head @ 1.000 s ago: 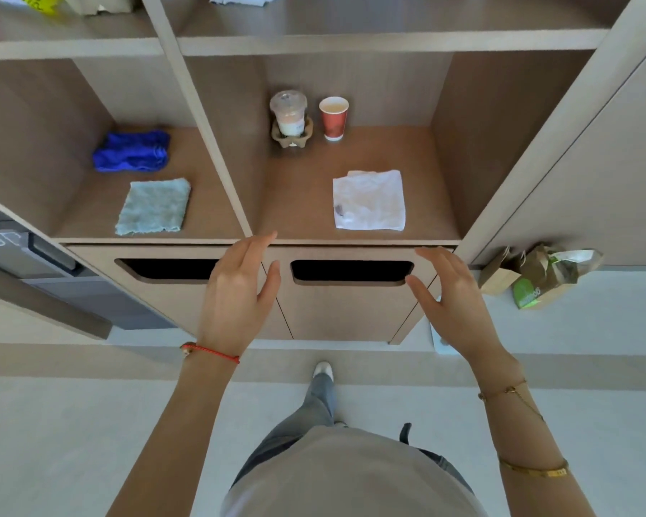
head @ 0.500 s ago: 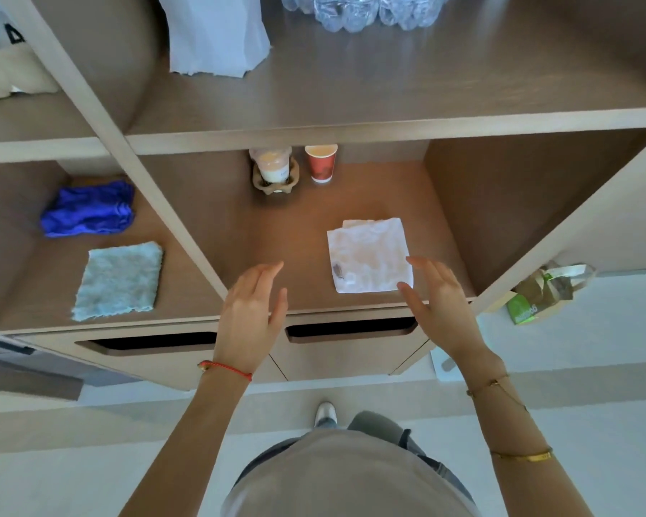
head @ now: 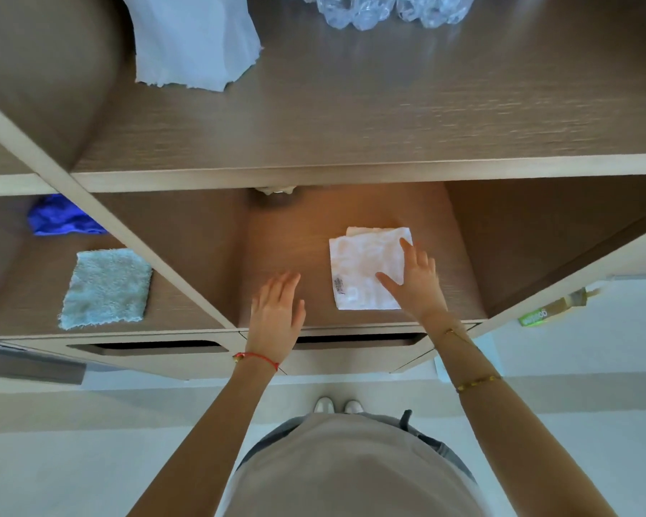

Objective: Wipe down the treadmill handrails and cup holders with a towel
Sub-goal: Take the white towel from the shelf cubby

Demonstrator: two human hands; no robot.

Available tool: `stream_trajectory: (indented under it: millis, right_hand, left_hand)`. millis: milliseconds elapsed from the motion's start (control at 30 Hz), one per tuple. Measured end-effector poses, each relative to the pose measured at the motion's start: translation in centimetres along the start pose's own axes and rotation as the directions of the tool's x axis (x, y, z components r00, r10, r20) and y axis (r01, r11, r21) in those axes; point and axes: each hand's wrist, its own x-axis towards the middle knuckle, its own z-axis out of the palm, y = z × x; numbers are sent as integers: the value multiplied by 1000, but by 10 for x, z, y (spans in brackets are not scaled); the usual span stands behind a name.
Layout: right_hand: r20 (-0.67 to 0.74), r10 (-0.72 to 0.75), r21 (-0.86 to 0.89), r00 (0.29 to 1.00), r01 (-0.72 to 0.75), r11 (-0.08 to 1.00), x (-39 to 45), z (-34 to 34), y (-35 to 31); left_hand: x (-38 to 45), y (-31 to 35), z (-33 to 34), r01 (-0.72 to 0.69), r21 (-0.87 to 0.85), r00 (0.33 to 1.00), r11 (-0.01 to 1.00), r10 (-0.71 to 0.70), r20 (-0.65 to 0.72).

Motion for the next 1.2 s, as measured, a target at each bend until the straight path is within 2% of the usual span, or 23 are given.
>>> stream_trajectory:
  millis: [133, 333, 733, 967, 1200]
  right_hand:
    - [46, 24, -93, 999, -19, 996, 6, 13, 2]
    - [-61, -23, -138, 998, 14, 990, 5, 20, 5]
    - [-72, -111, 102, 991, 118, 988, -6, 14, 3]
    - [-149, -22, 263, 989, 61, 963, -31, -5, 17]
    - [-238, 62, 350, 969, 26, 937, -76, -29, 39]
  left_hand:
    - [3, 4, 11, 46, -11, 998, 999, -46, 53]
    - [2, 9, 16, 84, -14, 995, 996, -83, 47]
    - [-2, 16, 15, 82, -20, 996, 996, -83, -24]
    - [-12, 28, 7, 68, -29, 997, 997, -69, -47]
    - [-31, 42, -4, -34, -46, 998, 998, 31, -62]
